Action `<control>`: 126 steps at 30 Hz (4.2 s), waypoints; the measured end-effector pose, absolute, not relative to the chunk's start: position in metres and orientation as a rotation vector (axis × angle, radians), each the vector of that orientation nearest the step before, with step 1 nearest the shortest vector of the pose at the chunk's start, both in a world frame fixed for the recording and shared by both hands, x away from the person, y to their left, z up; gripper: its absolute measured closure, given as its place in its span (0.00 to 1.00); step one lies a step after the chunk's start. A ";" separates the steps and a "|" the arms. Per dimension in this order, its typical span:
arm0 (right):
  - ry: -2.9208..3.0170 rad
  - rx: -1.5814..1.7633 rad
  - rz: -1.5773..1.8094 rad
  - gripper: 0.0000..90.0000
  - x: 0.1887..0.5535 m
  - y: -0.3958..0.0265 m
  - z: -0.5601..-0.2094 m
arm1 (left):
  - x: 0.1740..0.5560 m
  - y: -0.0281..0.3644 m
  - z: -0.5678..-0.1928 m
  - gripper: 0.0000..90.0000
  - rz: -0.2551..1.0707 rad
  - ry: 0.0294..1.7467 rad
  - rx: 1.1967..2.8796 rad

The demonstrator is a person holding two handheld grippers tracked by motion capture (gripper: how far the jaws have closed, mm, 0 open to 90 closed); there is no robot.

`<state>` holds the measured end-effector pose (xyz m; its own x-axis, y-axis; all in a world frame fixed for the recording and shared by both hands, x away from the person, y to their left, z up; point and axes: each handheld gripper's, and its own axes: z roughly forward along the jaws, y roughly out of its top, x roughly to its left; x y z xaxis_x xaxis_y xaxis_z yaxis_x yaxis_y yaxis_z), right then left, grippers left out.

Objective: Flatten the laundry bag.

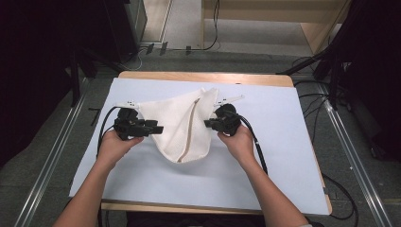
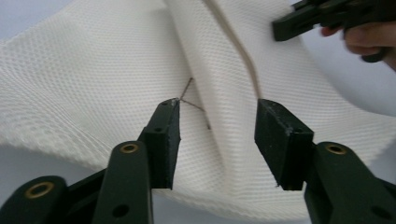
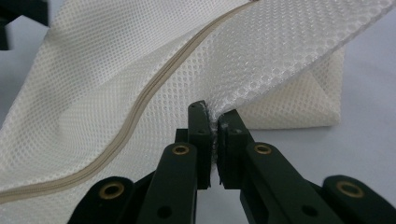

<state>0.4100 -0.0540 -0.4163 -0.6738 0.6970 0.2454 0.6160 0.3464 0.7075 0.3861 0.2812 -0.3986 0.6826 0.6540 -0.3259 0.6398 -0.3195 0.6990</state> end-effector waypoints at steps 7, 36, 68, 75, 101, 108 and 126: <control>2.486 1.180 1.238 0.97 0.396 -0.063 -0.408 | 0.411 0.286 -0.421 0.64 0.015 1.107 2.071; 2.390 1.343 1.198 0.96 0.351 -0.143 -0.432 | 0.428 0.283 -0.455 0.76 -0.016 1.184 2.067; 2.172 1.442 1.156 0.99 0.392 -0.197 -0.431 | 0.404 0.295 -0.430 0.66 0.036 1.213 2.004; 2.175 1.453 1.155 0.98 0.426 -0.195 -0.434 | 0.384 0.298 -0.427 0.65 0.060 1.251 1.992; 2.271 1.514 1.022 0.60 0.445 -0.194 -0.471 | 0.371 0.277 -0.450 0.64 0.063 1.424 1.981; 2.301 1.450 0.983 0.96 0.439 -0.192 -0.471 | 0.374 0.275 -0.452 0.91 0.024 1.401 1.996; 2.372 1.503 1.058 0.98 0.380 -0.188 -0.462 | 0.429 0.284 -0.436 0.95 0.078 1.350 2.011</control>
